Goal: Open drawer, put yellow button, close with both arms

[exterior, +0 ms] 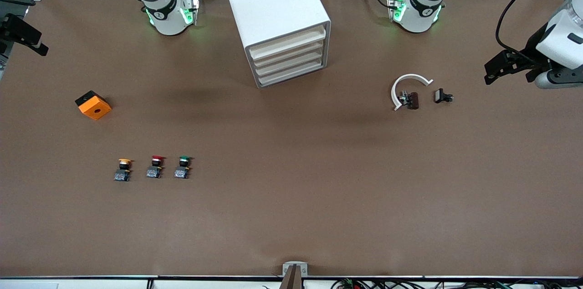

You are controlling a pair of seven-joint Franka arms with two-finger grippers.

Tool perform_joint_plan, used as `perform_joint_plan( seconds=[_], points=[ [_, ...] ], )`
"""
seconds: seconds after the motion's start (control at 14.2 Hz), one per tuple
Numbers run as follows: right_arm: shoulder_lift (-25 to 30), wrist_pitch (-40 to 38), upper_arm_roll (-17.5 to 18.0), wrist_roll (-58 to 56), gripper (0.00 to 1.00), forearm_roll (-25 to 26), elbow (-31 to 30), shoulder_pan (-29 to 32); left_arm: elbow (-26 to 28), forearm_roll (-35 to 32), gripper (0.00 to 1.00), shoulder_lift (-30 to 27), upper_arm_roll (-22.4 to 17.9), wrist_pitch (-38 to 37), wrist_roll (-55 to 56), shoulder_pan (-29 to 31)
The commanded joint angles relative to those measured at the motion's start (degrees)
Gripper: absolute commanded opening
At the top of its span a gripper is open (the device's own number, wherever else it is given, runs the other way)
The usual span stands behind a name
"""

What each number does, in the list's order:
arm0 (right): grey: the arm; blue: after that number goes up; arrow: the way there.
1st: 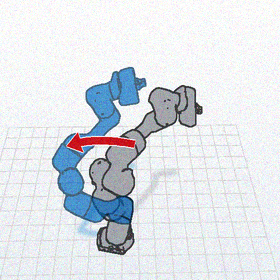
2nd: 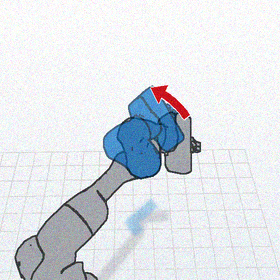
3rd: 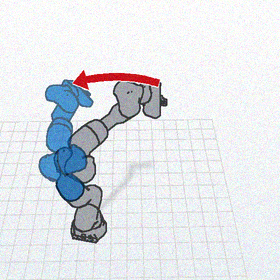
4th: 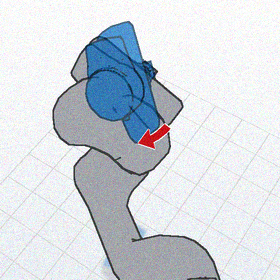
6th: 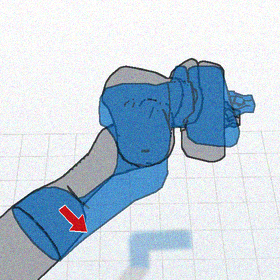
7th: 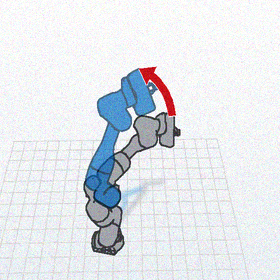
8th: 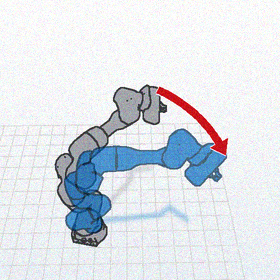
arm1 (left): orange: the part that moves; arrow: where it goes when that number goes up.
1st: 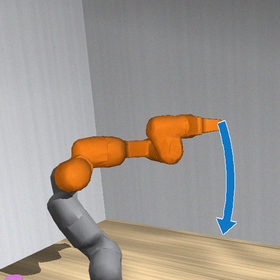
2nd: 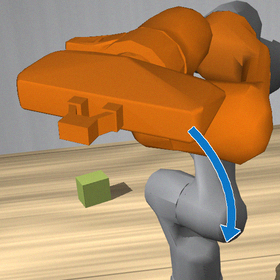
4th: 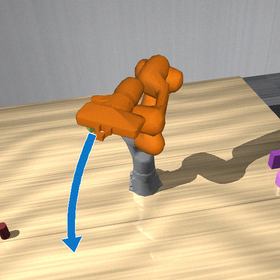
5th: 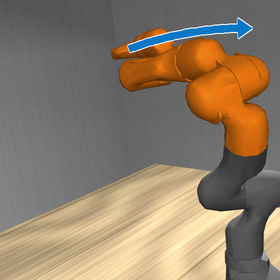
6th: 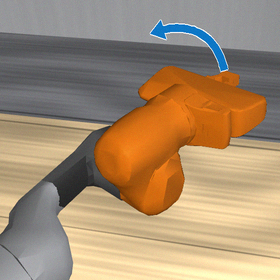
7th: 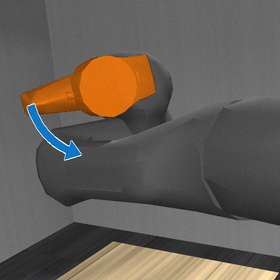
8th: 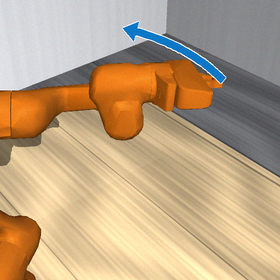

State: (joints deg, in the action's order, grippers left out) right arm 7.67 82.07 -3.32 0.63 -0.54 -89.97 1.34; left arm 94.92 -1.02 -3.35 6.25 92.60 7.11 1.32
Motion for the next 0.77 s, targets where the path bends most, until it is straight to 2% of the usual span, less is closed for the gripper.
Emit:
perform_joint_plan(
  seconds=[0.0, 0.21, 0.35, 0.7],
  points=[
    [1.3, -0.25, 0.42, 0.86, 1.0, -0.69, -0.91, 0.51, -1.4, -0.39, 1.0, 0.63, 0.17, -1.19, -1.13, 0.34],
    [1.39, -0.07, 0.42, 0.68, 1.0, -1.83, -0.91, 0.51, -2.63, -0.47, 1.0, 2.47, 0.08, -1.19, -0.78, 0.08],
    [1.39, -0.24, 0.42, 0.68, 1.0, -1.92, -0.91, 0.51, -4.65, -0.48, 1.0, 5.62, 0.17, -1.19, -0.51, -0.01],
    [1.47, -0.33, 0.59, 0.07, 1.0, -2.01, -0.91, 0.42, -4.83, 0.84, 1.0, 11.86, 0.69, -0.23, 0.88, -0.53]
  ],
)
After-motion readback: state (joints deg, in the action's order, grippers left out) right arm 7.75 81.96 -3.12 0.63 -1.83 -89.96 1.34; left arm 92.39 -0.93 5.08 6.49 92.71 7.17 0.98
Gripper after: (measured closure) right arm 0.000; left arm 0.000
